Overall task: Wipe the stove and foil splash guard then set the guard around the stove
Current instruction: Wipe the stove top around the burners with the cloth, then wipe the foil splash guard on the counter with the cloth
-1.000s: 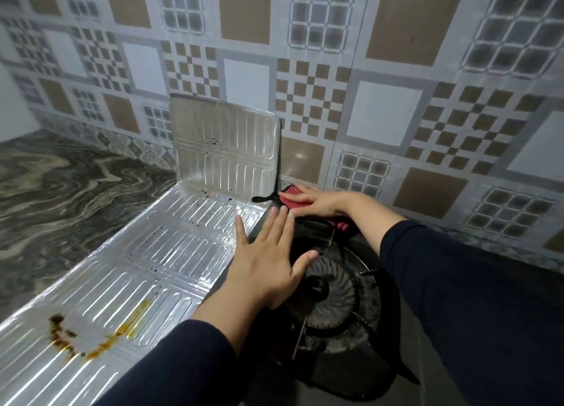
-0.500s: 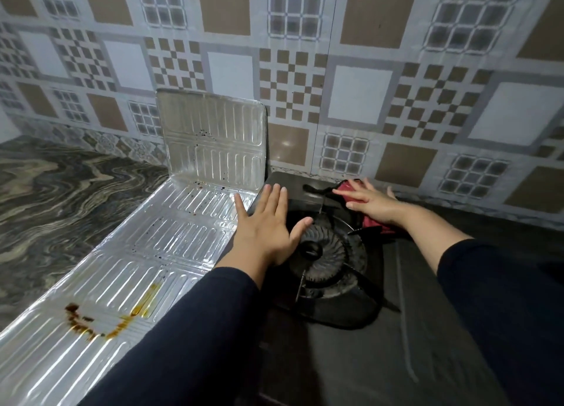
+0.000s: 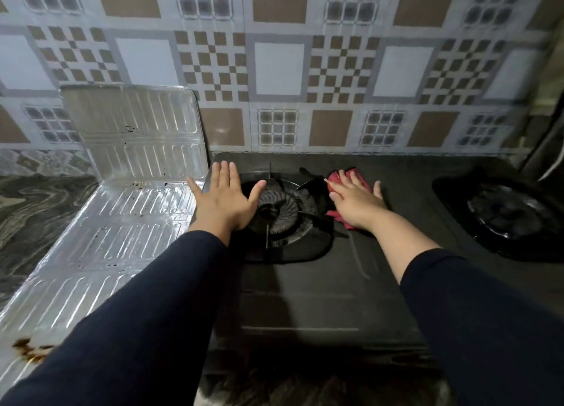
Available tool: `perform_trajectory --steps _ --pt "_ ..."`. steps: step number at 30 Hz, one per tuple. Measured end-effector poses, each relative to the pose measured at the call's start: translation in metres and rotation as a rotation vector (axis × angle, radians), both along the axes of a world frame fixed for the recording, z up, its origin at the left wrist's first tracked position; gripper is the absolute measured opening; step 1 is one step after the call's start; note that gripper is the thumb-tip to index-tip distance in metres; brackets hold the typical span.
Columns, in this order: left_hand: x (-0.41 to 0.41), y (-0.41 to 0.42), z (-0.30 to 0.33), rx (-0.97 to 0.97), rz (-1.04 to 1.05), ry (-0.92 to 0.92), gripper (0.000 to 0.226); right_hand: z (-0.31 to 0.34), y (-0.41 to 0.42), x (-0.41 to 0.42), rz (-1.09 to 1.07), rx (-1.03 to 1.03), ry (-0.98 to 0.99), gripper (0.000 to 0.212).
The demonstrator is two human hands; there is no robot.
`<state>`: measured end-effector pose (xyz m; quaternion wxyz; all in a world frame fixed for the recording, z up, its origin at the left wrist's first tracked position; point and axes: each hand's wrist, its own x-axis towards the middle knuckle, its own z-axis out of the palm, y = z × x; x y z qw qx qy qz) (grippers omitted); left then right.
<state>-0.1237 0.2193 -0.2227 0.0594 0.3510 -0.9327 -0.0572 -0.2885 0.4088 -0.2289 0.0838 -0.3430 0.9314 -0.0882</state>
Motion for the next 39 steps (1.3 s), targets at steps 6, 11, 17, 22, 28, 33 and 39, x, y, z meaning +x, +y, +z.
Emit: perform_trajectory --steps 6,11,17,22,28,33,39 --pt "0.003 0.0 0.0 0.003 -0.037 0.009 0.092 -0.003 0.034 0.062 -0.034 -0.027 0.024 0.049" --pt "0.007 0.003 0.003 0.012 -0.038 0.046 0.092 -0.005 0.059 0.103 -0.047 -0.065 0.047 0.05" --pt "0.026 0.016 0.011 -0.017 -0.091 0.149 0.076 -0.004 0.072 0.138 -0.091 -0.101 0.058 0.051" --pt "0.06 0.021 0.013 0.041 -0.017 0.238 0.067 -0.008 0.067 0.179 -0.156 -0.159 0.116 0.052" --pt "0.122 0.016 0.008 0.028 0.159 0.216 0.061 -0.02 0.042 0.247 0.028 -0.253 0.189 0.062" --pt "0.178 0.013 -0.012 0.058 0.316 0.198 0.064 -0.022 -0.005 0.276 0.266 -0.302 0.193 0.062" --pt "0.25 0.023 -0.042 0.121 0.51 0.177 0.068 -0.02 -0.065 0.287 0.445 -0.268 0.158 0.047"
